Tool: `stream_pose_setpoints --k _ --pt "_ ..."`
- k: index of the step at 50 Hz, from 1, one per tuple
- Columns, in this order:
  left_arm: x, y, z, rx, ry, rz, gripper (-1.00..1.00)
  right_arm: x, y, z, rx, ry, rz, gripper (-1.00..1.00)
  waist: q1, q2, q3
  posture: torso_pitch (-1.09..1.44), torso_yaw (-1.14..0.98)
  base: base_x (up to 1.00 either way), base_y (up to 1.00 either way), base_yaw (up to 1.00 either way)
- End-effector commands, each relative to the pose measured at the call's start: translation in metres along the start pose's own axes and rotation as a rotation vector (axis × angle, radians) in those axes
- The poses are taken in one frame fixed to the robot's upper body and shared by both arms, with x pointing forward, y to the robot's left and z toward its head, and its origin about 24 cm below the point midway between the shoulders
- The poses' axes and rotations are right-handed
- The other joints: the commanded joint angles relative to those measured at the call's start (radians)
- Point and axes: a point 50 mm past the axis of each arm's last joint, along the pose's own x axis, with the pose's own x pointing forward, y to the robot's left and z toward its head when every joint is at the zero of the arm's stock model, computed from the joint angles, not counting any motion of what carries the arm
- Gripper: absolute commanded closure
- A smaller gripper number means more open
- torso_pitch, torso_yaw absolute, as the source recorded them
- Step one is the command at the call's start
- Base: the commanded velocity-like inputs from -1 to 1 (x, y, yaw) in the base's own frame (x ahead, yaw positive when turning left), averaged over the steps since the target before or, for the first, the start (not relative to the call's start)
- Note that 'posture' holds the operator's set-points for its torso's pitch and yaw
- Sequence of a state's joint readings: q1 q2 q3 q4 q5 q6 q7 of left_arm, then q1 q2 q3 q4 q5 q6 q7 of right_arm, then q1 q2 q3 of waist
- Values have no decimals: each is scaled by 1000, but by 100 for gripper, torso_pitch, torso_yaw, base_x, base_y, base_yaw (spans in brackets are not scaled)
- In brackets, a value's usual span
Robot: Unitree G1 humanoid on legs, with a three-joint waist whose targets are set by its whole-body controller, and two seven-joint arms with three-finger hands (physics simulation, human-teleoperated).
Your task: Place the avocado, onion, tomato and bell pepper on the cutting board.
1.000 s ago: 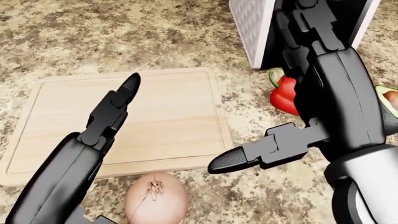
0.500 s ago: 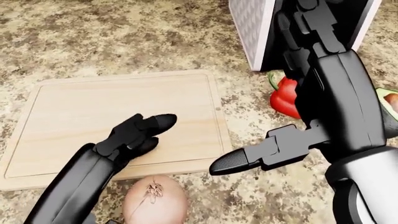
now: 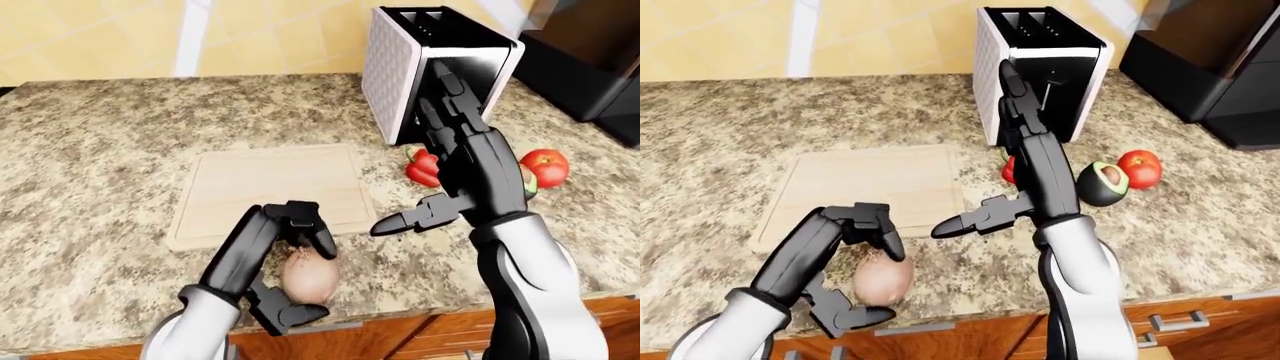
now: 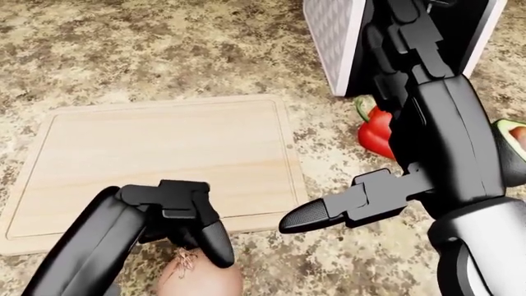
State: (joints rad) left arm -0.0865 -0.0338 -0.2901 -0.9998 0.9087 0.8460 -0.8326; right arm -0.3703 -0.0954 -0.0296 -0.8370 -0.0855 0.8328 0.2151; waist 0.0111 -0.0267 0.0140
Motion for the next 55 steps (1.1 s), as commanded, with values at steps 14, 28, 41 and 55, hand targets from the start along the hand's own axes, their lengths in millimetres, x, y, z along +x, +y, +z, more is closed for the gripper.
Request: stream_pose_setpoints --k 14,28,41,55 --pt "-2 35 46 93 -103 57 100 -3 -2 9 -12 -71 -14 -100 2 -13 -5 0 0 0 0 0" --pt "39 110 46 153 -96 200 100 -3 -2 11 -11 -74 -16 -100 -1 0 0 0 0 0 0 0" --pt "92 145 27 120 -94 260 100 -6 -4 13 -16 -73 -19 -100 -4 13 -6 0 0 0 0 0" --pt "76 156 1 112 -23 313 100 -7 -4 11 -14 -70 -26 -100 -10 24 -9 0 0 0 0 0"
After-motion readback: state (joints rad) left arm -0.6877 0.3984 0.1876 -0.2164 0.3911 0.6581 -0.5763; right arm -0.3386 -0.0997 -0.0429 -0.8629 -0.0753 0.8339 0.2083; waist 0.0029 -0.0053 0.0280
